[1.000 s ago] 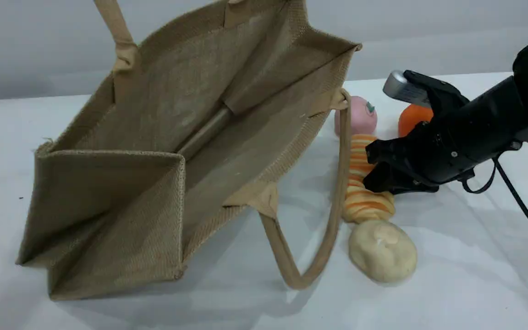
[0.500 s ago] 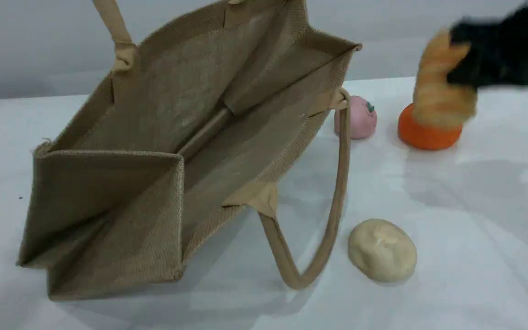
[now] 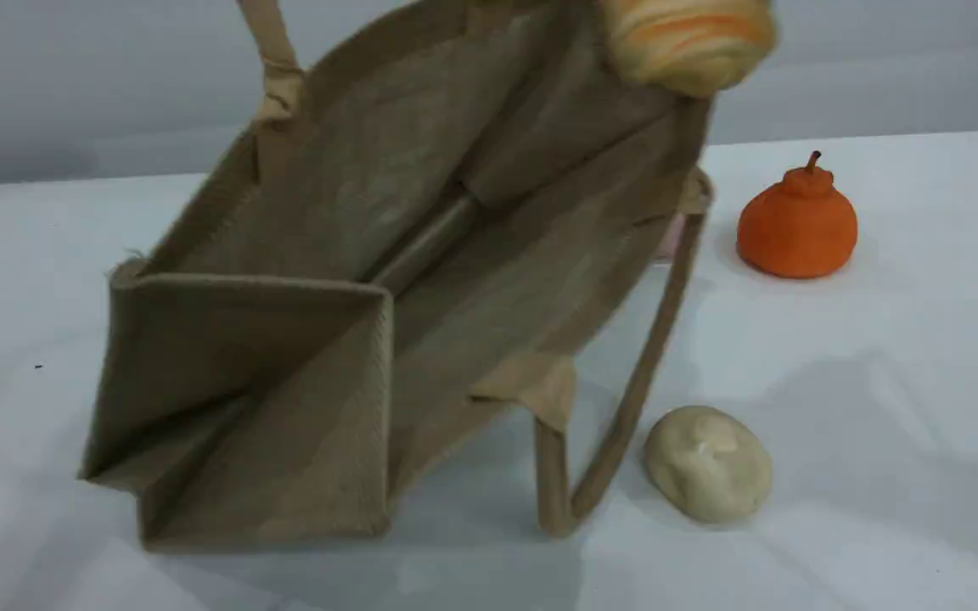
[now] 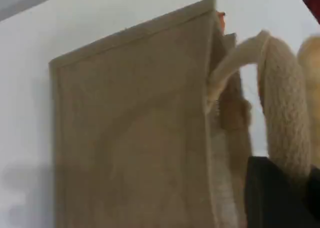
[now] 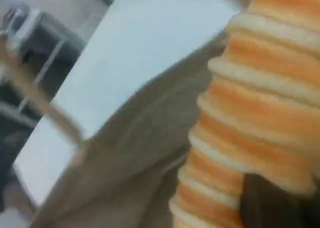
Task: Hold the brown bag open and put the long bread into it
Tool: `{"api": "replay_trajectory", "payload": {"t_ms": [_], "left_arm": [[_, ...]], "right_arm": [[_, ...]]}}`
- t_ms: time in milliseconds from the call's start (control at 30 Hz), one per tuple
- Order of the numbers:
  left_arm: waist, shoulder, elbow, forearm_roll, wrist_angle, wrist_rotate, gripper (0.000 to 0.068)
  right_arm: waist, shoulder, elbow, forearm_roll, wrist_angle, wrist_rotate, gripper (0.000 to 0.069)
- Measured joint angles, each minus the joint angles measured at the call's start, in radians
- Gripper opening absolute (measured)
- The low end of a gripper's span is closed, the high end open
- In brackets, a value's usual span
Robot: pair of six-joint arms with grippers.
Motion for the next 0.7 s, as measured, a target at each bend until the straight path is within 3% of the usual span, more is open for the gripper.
{"api": "replay_trajectory", "payload": {"t_ms": [233,467,700], "left_arm": [[0.001,-0.007,0.0,0.008,-0.001,0.001,0.009],[0.001,-0.02,0.0,0.008,-0.001,0.001,0.009],[0.001,-0.019,0.0,0.006,-0.001,0.0,0.009]], "right_arm": [[0.147,0.024,0.002,-0.062,-0.056,0.052,0.005],[0.16,0.111,0.003,-0.045,-0.065,0.09,0.0048],[0.242,0.219,0.0,0.081,-0.16,0.058,0.0048]]}}
